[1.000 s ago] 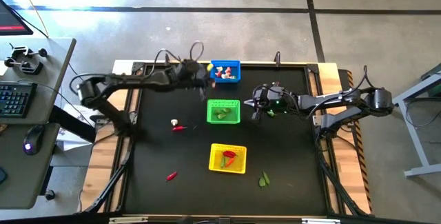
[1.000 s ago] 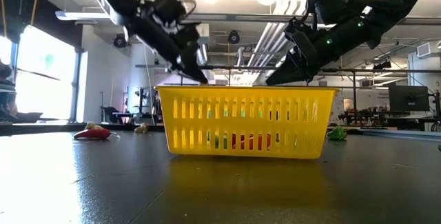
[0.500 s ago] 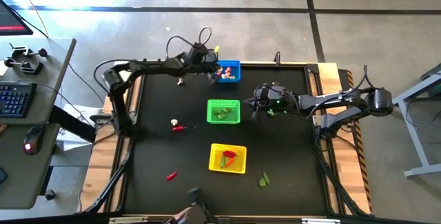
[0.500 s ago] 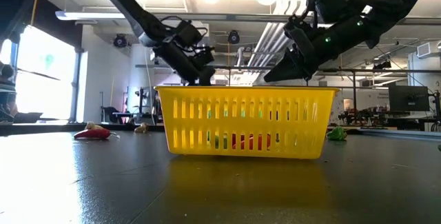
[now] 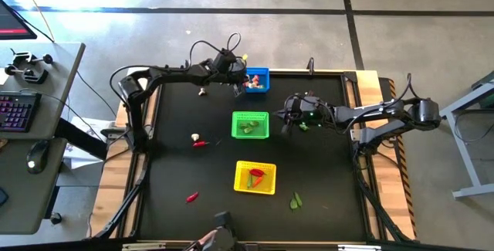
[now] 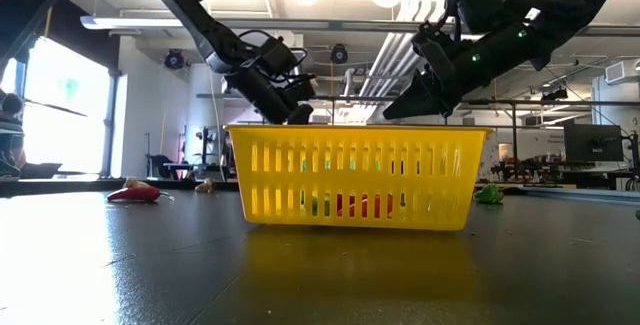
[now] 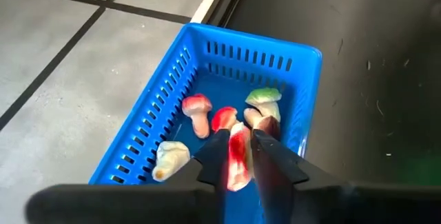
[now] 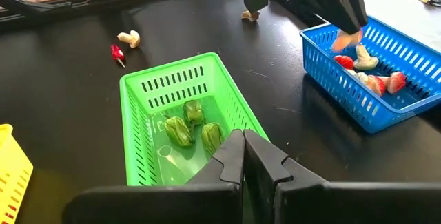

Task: Sort produce into baskets
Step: Put the red mushroom into the blue bin, then put the green chili pepper into the green bin

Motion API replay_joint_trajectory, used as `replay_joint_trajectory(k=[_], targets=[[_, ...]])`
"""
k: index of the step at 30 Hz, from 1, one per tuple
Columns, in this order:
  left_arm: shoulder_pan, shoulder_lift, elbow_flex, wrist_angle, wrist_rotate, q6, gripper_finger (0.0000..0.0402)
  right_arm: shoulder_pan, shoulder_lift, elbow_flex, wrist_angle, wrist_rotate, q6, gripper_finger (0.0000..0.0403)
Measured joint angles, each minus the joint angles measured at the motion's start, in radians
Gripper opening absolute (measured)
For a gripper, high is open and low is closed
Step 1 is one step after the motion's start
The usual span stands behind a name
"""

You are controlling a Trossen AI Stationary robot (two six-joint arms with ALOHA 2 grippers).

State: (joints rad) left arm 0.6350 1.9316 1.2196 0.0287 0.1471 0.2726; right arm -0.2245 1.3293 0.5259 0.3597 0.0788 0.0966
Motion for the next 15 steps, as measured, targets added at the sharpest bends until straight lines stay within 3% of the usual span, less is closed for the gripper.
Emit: replay_joint_trajectory(k=[9, 15], targets=[[-0.003, 0.001, 0.000, 0.030, -0.018, -0.003, 0.0108, 0.000, 0.000, 0.000, 0.000, 0.000, 0.000, 0.0000], [-0.030, -0.013, -0.022, 0.108, -0.021, 0.009, 0.0055, 0.009, 0.000, 0.000, -0.003, -0.004, 0.000, 0.0000]])
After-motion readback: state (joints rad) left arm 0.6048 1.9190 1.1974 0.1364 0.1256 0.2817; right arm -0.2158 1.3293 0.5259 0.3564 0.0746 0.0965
